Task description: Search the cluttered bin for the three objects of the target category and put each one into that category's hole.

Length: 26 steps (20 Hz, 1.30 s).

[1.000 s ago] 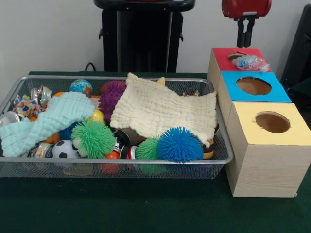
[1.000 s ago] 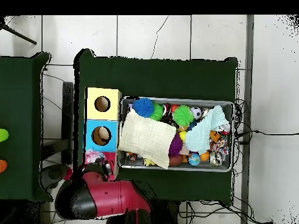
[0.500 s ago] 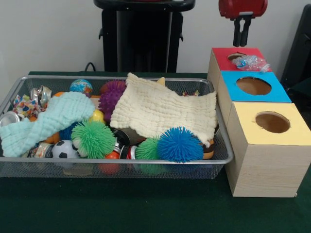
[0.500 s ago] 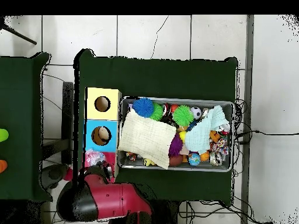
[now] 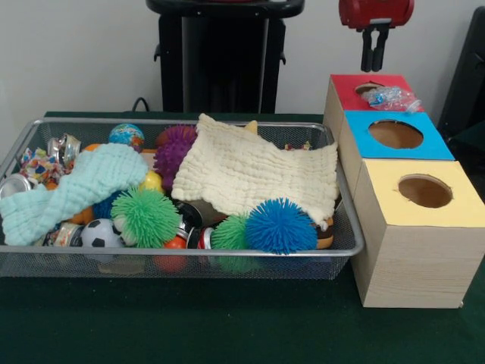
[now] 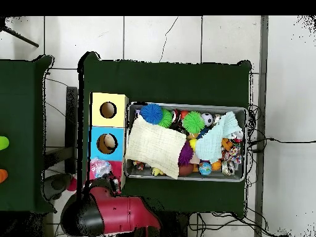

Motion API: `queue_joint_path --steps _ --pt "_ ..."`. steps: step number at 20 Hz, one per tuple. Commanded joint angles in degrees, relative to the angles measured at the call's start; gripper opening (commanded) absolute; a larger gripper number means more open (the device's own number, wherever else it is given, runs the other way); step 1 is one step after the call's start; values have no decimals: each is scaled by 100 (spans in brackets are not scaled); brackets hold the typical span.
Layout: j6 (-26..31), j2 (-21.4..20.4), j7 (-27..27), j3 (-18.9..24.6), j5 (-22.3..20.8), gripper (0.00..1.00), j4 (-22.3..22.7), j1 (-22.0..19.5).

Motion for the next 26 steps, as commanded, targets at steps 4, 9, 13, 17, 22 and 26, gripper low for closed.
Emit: queue_joint_path --steps 4,9,13,17,22,26 --pt "65 173 1358 252 379 0 294 -126" --pt "-32 176 1386 508 506 0 418 -263" --pt "-114 190 1403 563 562 0 474 -261" --pt "-172 204 1435 604 628 0 520 -276" --pt "-257 215 1456 684 706 0 583 -334" --pt "-293 222 1437 691 727 0 634 -335"
